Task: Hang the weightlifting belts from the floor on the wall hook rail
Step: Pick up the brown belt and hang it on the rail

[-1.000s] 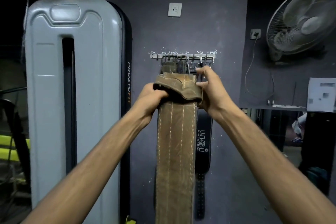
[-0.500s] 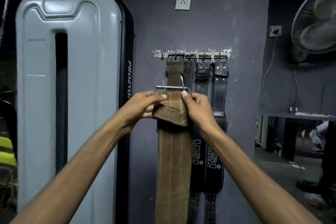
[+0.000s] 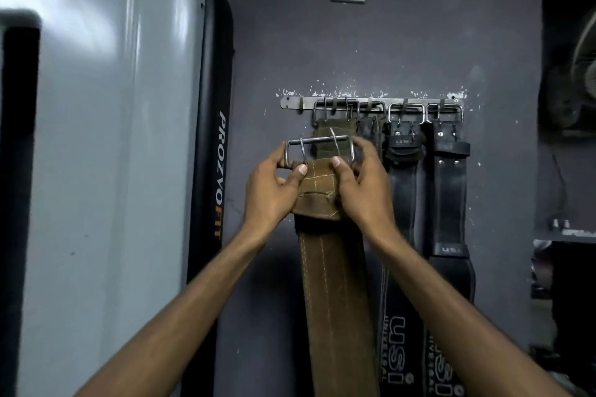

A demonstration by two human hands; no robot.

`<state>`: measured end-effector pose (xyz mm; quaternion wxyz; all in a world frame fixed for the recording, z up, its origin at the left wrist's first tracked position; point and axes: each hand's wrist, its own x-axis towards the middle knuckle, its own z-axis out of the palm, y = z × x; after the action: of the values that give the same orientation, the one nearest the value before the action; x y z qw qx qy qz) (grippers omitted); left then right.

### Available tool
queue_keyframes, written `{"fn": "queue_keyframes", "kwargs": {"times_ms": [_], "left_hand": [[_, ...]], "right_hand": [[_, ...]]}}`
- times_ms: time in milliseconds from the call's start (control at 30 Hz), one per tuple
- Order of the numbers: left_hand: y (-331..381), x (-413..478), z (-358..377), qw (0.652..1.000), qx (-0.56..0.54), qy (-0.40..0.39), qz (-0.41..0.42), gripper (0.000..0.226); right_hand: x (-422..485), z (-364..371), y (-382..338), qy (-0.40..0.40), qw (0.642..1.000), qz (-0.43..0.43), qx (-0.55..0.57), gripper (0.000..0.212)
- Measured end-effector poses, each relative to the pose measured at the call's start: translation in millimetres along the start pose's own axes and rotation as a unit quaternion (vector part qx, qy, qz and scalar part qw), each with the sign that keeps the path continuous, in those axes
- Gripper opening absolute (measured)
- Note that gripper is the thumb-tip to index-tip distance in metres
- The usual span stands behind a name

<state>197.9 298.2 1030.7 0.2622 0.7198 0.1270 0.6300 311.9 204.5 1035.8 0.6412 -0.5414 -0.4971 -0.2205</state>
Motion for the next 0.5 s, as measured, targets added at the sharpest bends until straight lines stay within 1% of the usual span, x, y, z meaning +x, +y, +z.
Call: {"fn": "queue_keyframes", "kwargs": {"times_ms": [167,267,367,433,500], "left_hand": [[-46.6,58.4,20.7,0.999,-0.028,0.018,0.007,0.065],[-60.1,89.3,31.9,0.998,-0.021,0.036,0.045,0.063],[-68.3,124.0,41.5,0.995,0.015,0.066,0.075,0.057],[-74.3,150.1,45.6,0.991,0.046,0.075,0.096,0.055],[-78.7,180.1,47.8,0.983,0.101,0.080,0.134,0.045]], "right_hand": [[42.2,31.9,19.5,0.013,0.999,-0.033,-0.028,0.056],[70.5,51.2,36.0,0.034,0.997,-0.059,-0.032,0.059],[102.8,65.2,47.2,0.045,0.996,-0.064,-0.051,0.060],[125.0,72.6,51.4,0.047,0.993,-0.083,-0.067,0.057],[150.3,82.2,52.6,0.050,0.989,-0.107,-0.091,0.046]]}}
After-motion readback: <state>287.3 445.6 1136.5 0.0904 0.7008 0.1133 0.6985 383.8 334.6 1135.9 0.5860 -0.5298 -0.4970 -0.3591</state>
